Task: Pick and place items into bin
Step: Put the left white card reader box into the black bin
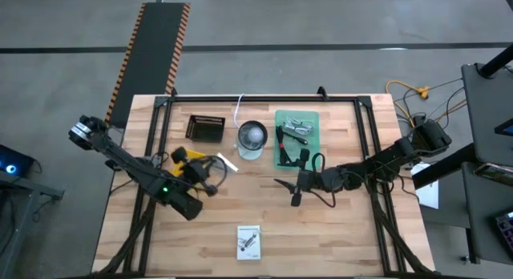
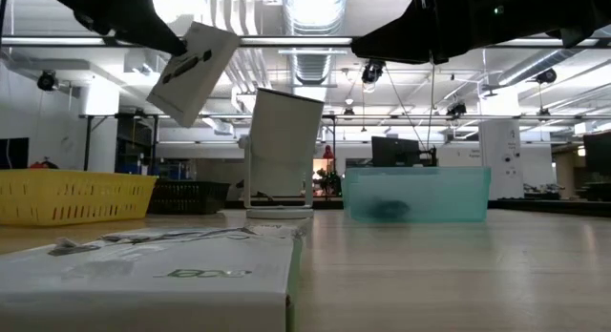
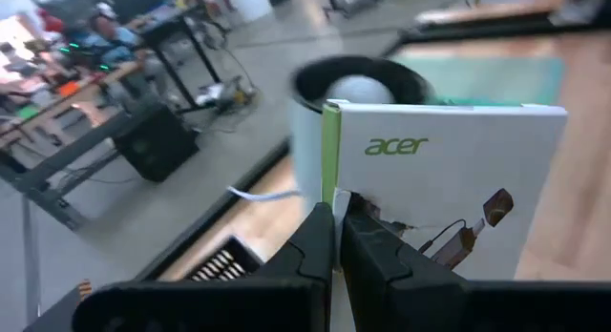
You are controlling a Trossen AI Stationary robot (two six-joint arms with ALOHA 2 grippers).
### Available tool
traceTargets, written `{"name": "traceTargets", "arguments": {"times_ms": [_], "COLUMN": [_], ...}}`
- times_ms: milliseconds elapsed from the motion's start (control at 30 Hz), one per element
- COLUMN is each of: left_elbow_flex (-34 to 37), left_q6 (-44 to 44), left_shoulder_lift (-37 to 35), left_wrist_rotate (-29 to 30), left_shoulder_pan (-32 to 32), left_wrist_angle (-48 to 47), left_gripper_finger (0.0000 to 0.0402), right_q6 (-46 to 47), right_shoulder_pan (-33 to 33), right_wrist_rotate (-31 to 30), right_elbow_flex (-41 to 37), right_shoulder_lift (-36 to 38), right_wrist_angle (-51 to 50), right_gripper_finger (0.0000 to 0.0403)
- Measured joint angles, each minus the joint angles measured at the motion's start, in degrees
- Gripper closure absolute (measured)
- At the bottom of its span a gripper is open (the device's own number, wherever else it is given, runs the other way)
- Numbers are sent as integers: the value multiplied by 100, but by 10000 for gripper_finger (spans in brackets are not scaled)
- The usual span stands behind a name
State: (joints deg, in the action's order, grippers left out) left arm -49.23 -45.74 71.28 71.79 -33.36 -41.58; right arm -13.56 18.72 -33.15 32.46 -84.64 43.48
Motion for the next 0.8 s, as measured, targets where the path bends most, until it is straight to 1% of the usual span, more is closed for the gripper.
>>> {"name": "traceTargets", "arguments": {"times_ms": [200,367,433,600,800], "left_elbow_flex": [481,778,876,992,1152], "left_q6": [-48,-56,-62,-31,548], "left_shoulder_lift": [-699,-1086,-1208,-1468,-1837], "left_wrist_rotate": [800,1434,1553,1560,1489], "left_shoulder_pan": [128,315,442,853,1390], "left_wrist_angle": [3,53,60,54,30], "left_gripper_finger": [401,401,401,401,401], "right_q6": [3,3,2,2,-11], "right_shoulder_pan": [0,0,0,-1,-1], "right_wrist_rotate": [0,0,0,0,0], "right_elbow_flex": [-1,1,1,1,1], "right_shoulder_lift": [0,0,0,0,0], "right_wrist_angle": [1,4,2,4,3], "right_gripper_finger": [179,179,179,179,179]}}
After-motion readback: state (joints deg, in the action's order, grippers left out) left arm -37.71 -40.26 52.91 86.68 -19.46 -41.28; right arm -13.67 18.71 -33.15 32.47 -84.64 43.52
